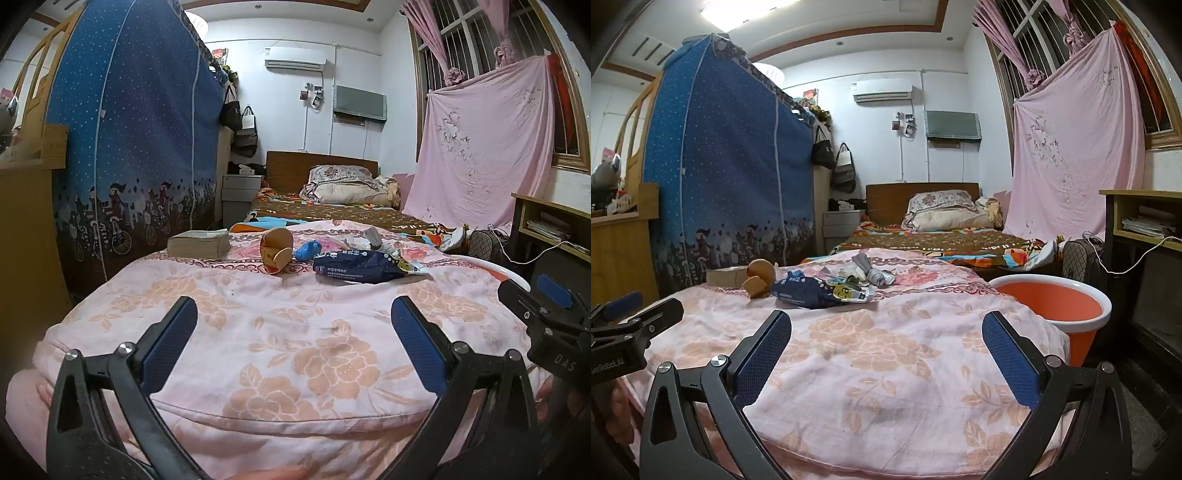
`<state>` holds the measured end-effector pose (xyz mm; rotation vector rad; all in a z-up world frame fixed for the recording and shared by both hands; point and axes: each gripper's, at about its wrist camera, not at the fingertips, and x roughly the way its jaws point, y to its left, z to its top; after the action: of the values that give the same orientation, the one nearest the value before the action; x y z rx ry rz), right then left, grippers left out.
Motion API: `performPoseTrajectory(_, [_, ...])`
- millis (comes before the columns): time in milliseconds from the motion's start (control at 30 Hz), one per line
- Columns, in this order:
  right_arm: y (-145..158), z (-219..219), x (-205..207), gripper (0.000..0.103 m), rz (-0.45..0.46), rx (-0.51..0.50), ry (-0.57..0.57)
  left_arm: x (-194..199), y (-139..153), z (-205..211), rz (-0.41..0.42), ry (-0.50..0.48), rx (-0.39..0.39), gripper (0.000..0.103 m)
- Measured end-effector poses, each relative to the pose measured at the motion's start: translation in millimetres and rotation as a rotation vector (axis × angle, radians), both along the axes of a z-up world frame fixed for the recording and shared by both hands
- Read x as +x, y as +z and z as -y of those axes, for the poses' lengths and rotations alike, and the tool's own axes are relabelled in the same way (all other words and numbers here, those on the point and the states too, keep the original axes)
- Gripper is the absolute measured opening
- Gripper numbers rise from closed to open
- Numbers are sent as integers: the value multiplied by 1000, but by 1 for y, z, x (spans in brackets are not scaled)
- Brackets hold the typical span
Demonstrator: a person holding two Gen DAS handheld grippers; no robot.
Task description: Collect trash
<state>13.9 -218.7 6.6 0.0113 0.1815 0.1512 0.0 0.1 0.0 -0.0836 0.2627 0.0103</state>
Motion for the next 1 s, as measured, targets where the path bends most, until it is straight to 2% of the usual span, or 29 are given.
performPoseTrajectory(1000, [0, 0, 1, 103, -5, 2, 0, 0, -2, 2, -3, -1, 4, 92])
